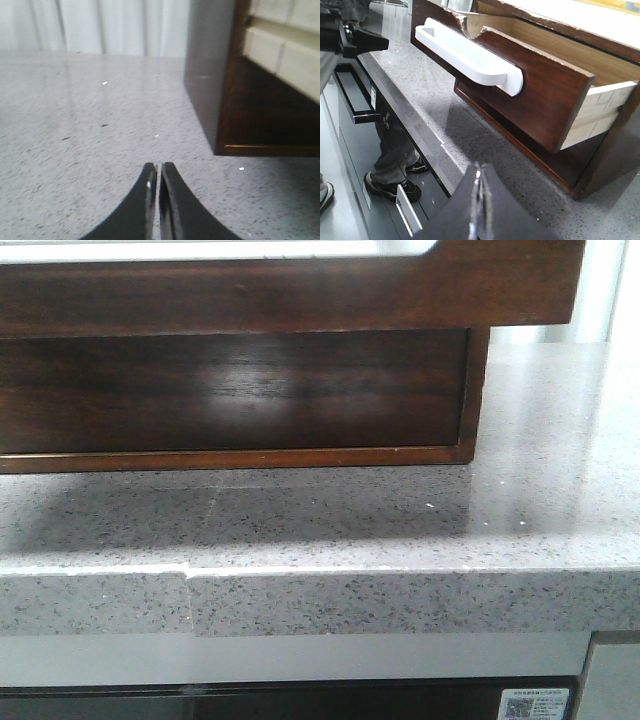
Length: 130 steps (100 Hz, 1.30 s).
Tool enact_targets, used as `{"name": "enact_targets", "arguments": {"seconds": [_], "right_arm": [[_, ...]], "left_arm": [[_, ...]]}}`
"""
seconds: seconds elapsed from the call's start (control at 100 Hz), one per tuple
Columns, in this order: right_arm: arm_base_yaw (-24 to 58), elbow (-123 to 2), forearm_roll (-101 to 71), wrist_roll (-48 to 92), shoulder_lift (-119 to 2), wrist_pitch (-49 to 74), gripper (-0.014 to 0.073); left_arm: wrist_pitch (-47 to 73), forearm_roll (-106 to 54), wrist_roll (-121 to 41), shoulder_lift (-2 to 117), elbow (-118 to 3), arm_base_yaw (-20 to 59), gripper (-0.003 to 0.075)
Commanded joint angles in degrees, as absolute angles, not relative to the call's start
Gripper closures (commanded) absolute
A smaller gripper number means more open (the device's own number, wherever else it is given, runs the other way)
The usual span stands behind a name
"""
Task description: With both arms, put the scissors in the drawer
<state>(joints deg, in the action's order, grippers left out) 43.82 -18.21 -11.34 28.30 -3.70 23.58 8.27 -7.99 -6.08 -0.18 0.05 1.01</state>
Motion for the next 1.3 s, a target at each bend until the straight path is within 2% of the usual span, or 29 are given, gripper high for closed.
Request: {"name": "enact_targets", "arguments": {"seconds": [0.0, 0.27, 0.43, 1.29], "right_arm": [[43.6, -19.6, -11.7, 28.2, -4.1, 18.6, 0.0635], [43.6, -19.6, -11.7, 28.2, -4.1, 18.6, 0.0635], [43.6, -19.6, -11.7, 28.2, -4.1, 18.6, 0.0635], [43.6, -19.6, -11.7, 28.2, -4.1, 18.6, 0.0635]], "left_arm": [[2.0, -8.9, -6.1, -1.8, 1.2, -0.2, 0.0742], [6.9, -1.3, 2.9, -1.8, 1.2, -0.5, 0.0742], [15.1, -1.3, 2.7, -1.8, 1.3, -0.3, 0.0742], [15.0, -1.7, 2.2, -1.8, 1.2, -0.3, 0.0742]]}}
